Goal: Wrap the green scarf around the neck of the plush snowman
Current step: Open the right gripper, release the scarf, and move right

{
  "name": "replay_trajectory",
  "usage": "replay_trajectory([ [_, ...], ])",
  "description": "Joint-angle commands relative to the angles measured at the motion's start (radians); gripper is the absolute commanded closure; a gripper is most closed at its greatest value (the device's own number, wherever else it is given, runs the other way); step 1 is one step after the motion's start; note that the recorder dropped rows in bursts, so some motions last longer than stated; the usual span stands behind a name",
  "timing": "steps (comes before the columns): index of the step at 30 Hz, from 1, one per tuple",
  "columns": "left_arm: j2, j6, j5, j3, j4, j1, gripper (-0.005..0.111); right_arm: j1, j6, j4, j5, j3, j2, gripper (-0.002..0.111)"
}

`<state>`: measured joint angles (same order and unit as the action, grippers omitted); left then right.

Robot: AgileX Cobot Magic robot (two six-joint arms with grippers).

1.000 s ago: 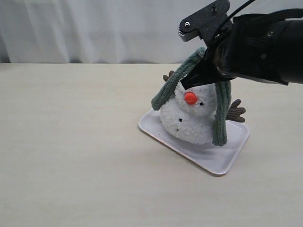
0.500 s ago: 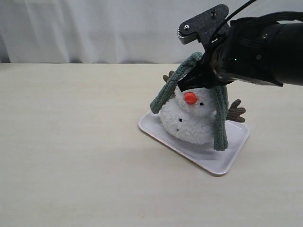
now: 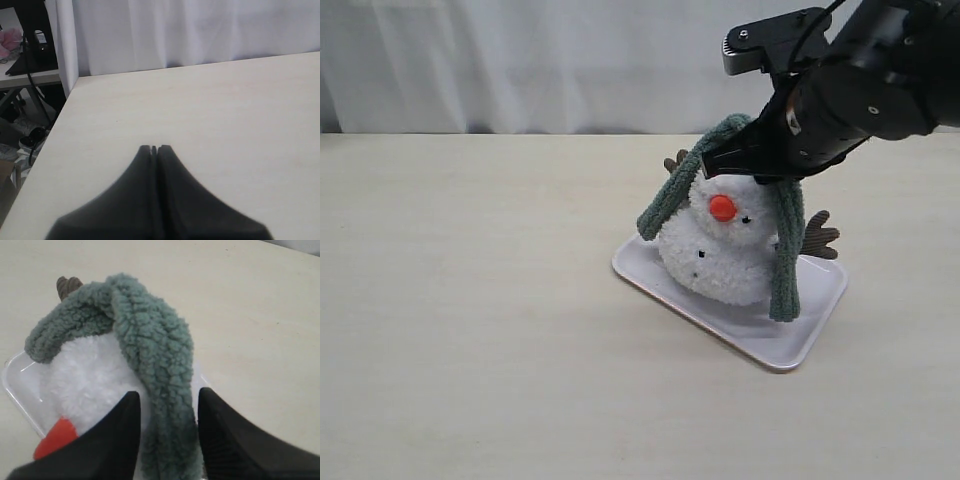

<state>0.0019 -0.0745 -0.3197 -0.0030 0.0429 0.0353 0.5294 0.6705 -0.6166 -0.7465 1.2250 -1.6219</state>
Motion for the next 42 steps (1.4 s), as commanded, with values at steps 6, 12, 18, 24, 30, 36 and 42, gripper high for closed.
replay_trajectory([
  [6,-0.002,0.002,0.012,0.003,-0.002,0.000,0.107,-0.006,-0.051,0.046,-0.065,0.007,0.093,0.071],
  [12,-0.002,0.002,0.012,0.003,-0.002,0.000,0.107,-0.006,-0.171,0.150,-0.111,0.007,0.169,0.071],
  [18,-0.002,0.002,0.012,0.003,-0.002,0.000,0.107,-0.006,-0.268,0.243,-0.213,-0.012,0.227,0.071],
  [24,-0.002,0.002,0.012,0.003,-0.002,0.000,0.107,-0.006,-0.270,0.265,-0.182,-0.120,0.298,0.071],
  [30,-0.002,0.002,0.012,0.003,-0.002,0.000,0.107,-0.006,-0.263,0.272,0.016,-0.304,0.345,0.071],
  [36,-0.002,0.002,0.012,0.003,-0.002,0.000,0.107,-0.006,-0.239,0.196,0.427,-0.498,0.339,0.071],
  [42,-0.002,0.002,0.012,0.003,-0.002,0.000,0.107,-0.046,0.048,-0.090,0.469,-0.520,0.320,0.071],
])
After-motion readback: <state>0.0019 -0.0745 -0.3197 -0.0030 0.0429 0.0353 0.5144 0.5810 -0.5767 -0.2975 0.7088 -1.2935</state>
